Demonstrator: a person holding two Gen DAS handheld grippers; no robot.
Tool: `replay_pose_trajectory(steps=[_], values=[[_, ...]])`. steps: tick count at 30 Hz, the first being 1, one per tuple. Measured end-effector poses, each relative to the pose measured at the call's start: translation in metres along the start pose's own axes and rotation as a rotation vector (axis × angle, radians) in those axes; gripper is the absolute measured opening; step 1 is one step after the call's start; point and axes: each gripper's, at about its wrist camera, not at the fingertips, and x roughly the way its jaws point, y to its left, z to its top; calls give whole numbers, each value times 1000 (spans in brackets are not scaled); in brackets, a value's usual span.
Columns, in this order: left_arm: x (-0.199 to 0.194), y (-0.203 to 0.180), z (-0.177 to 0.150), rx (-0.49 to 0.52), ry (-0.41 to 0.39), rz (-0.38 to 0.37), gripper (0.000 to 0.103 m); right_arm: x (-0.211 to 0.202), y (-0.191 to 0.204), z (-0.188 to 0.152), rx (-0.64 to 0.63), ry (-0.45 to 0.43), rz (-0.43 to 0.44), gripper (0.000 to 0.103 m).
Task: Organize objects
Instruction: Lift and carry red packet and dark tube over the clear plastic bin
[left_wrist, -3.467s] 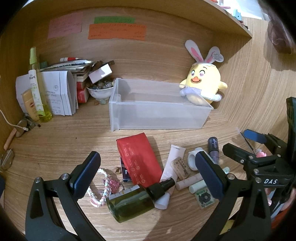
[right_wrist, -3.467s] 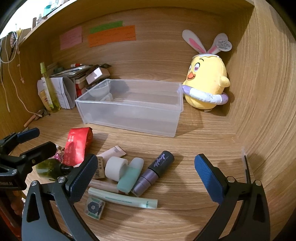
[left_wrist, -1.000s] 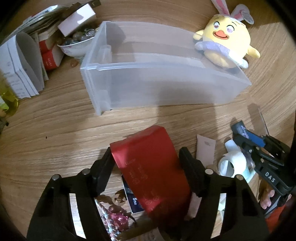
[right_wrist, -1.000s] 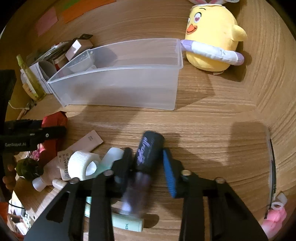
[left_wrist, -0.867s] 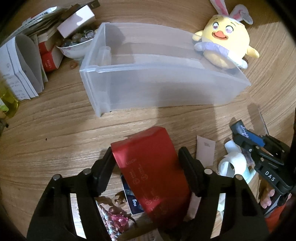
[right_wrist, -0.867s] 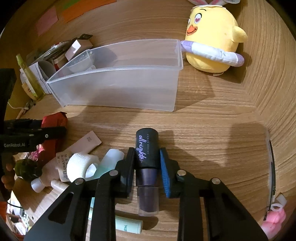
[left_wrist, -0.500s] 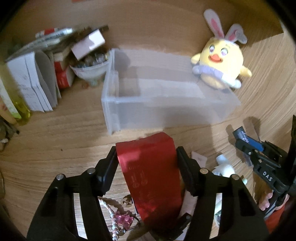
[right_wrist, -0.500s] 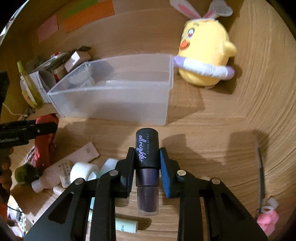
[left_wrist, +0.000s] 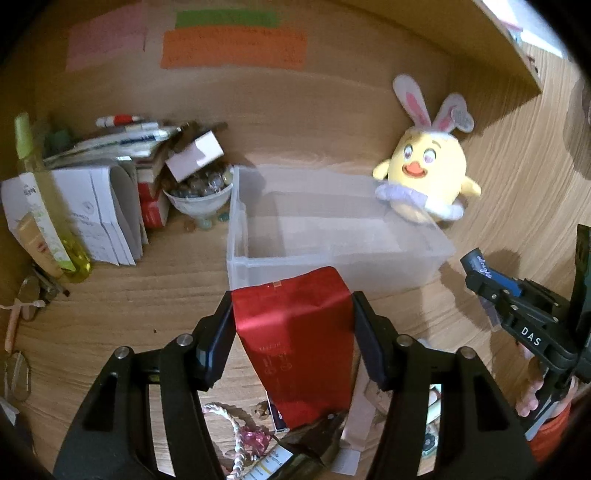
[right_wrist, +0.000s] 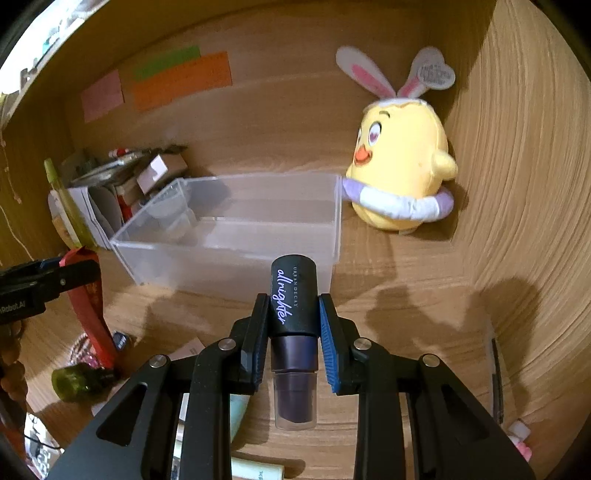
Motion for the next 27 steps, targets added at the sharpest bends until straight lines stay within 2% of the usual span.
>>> replay_pose_trajectory(steps=[17,27], values=[[-46,-9,37,5,-175,-4,60,-25,8,38,-37,-139,-2,23],[-44,-14,62,11,-221,10,60,-24,13,66,-53,-200,18,23]])
